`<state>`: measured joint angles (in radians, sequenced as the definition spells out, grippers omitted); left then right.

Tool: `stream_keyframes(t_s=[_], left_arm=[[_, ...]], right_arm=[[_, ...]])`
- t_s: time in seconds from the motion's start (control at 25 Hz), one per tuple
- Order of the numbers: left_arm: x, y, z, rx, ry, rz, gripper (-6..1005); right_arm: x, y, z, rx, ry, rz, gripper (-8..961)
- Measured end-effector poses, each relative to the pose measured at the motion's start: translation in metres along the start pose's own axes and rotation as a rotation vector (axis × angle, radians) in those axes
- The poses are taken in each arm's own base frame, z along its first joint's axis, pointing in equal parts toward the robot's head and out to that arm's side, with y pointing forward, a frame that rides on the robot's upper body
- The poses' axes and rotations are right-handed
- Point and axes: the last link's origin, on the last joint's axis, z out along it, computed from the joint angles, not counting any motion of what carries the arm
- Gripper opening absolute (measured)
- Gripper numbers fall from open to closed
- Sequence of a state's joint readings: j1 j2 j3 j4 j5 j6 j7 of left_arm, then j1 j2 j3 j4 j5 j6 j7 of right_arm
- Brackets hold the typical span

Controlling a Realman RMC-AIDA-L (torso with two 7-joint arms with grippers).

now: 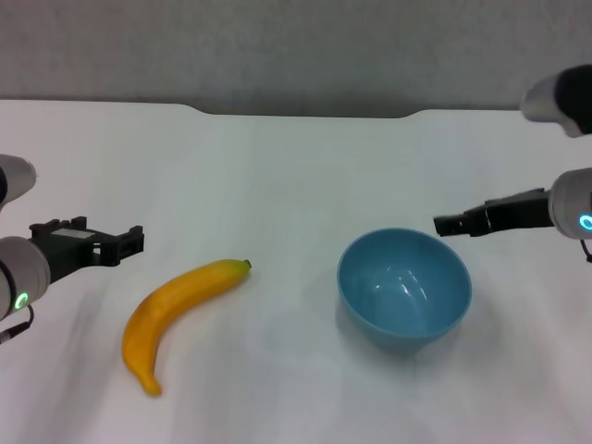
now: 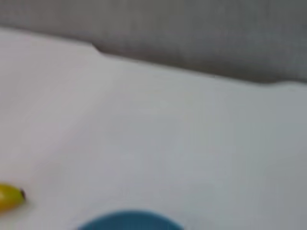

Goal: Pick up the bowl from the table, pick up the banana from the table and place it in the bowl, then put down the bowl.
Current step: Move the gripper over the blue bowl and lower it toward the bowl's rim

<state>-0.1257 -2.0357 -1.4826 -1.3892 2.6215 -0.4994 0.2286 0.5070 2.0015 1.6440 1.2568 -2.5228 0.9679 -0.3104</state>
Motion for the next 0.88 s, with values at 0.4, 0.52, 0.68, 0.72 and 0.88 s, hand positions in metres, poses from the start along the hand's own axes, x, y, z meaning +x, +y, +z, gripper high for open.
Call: stream_keyframes(t_s=[0.4, 0.52, 0.68, 0.72, 0.88], left_arm=[[-0.003, 0.0, 0.002, 0.001, -0.011, 0.021, 796], [-0.004, 0.0, 0.003, 0.0, -0.016, 0.022, 795], [-0.004, 0.004, 0.005, -0.01, -0.02, 0.03, 793], [-0.004, 0.004, 0.005, -0.011, -0.021, 0.031, 793], [-0.004, 0.005, 0.006, -0.012, -0.022, 0.032, 792]], right_arm=[[0.013, -0.005, 0.027, 0.023, 0.139, 0.019, 831], [0.016, -0.004, 0.032, 0.024, 0.157, 0.02, 829], [0.022, -0.006, 0.037, 0.032, 0.161, 0.024, 826], [0.022, -0.006, 0.038, 0.034, 0.159, 0.024, 825], [0.026, -0.006, 0.043, 0.041, 0.157, 0.025, 822]])
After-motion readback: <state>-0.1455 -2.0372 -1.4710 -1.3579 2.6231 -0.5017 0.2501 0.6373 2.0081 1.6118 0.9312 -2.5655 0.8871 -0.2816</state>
